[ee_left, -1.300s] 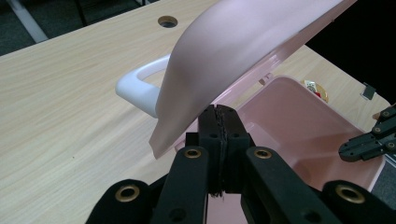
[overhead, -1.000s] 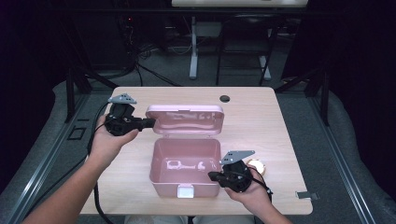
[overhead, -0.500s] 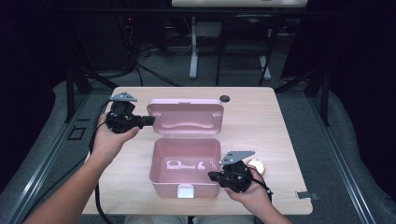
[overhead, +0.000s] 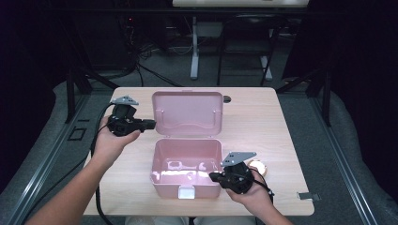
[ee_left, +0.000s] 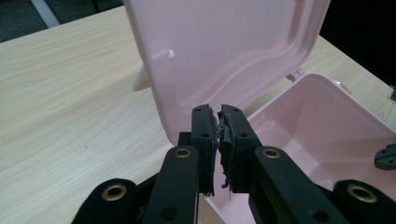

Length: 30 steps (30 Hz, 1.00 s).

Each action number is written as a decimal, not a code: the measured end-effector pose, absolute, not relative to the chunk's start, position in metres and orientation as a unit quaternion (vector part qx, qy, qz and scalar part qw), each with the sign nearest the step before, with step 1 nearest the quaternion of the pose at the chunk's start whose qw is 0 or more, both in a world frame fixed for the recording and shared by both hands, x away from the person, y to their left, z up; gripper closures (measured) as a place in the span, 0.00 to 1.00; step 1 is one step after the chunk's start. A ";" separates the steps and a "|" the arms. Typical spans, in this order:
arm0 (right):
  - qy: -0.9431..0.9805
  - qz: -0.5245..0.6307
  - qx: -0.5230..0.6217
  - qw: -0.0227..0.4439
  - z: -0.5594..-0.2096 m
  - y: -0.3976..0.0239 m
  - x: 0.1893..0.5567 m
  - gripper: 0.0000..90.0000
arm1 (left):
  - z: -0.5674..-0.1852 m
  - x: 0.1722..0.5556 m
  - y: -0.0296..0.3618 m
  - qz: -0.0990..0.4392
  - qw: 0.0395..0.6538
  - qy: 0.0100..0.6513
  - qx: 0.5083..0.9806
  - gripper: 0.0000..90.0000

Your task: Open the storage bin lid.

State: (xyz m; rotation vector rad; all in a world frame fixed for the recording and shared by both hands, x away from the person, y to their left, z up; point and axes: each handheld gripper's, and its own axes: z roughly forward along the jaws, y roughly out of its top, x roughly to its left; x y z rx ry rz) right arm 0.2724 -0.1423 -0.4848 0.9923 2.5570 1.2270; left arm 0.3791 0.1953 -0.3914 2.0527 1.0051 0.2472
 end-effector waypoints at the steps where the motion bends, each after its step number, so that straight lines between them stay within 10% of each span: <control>1: 0.849 0.407 0.330 0.068 -0.485 -0.142 0.273 1.00 | -0.393 0.379 0.196 0.098 0.409 0.397 0.816 0.92; 30: 0.846 0.413 0.331 0.063 -0.483 -0.140 0.272 0.91 | -0.427 0.350 0.212 0.090 0.439 0.382 0.808 0.68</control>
